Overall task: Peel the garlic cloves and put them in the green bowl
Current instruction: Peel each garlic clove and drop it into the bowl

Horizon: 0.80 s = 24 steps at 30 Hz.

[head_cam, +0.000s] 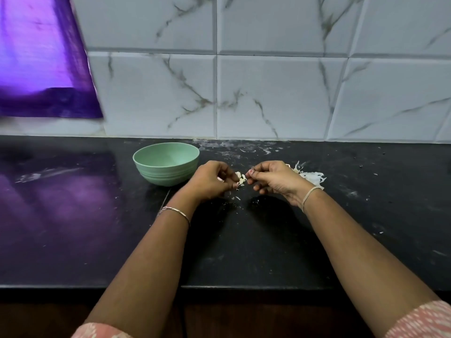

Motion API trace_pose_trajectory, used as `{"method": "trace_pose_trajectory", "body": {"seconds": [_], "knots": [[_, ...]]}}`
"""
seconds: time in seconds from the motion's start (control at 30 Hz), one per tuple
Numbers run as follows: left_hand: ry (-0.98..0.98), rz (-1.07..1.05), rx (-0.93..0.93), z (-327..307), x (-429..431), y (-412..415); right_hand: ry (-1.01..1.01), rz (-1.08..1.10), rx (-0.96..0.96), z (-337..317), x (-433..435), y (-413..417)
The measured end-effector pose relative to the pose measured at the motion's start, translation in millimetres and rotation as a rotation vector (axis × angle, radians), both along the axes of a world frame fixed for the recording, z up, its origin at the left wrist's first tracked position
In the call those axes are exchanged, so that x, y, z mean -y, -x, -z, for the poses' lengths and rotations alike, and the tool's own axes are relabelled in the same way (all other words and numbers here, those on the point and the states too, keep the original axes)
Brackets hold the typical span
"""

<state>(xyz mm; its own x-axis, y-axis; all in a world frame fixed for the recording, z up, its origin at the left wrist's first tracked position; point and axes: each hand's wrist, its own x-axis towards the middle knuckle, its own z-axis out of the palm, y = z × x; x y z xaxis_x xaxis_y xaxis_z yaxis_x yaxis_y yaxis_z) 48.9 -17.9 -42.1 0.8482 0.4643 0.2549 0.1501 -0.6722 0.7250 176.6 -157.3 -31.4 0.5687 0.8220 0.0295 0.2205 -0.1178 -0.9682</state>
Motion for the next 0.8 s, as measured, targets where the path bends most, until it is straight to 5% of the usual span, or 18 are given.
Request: {"method": "trace_pose_trajectory", "body": {"seconds": [0.13, 0.5, 0.8], "knots": [[0.108, -0.188, 0.263, 8.3, 13.7, -18.4, -0.007, -0.036, -0.058, 0.6, -1.0, 1.5], [0.383, -0.109, 0.356, 10.7, 15.0, -27.6, -0.131, 0.029, -0.013, 5.4, -6.2, -0.2], [-0.059, -0.229, 0.338, 9.5, 23.1, -26.2, -0.154, 0.044, -0.003, 8.5, -9.6, 3.0]]}}
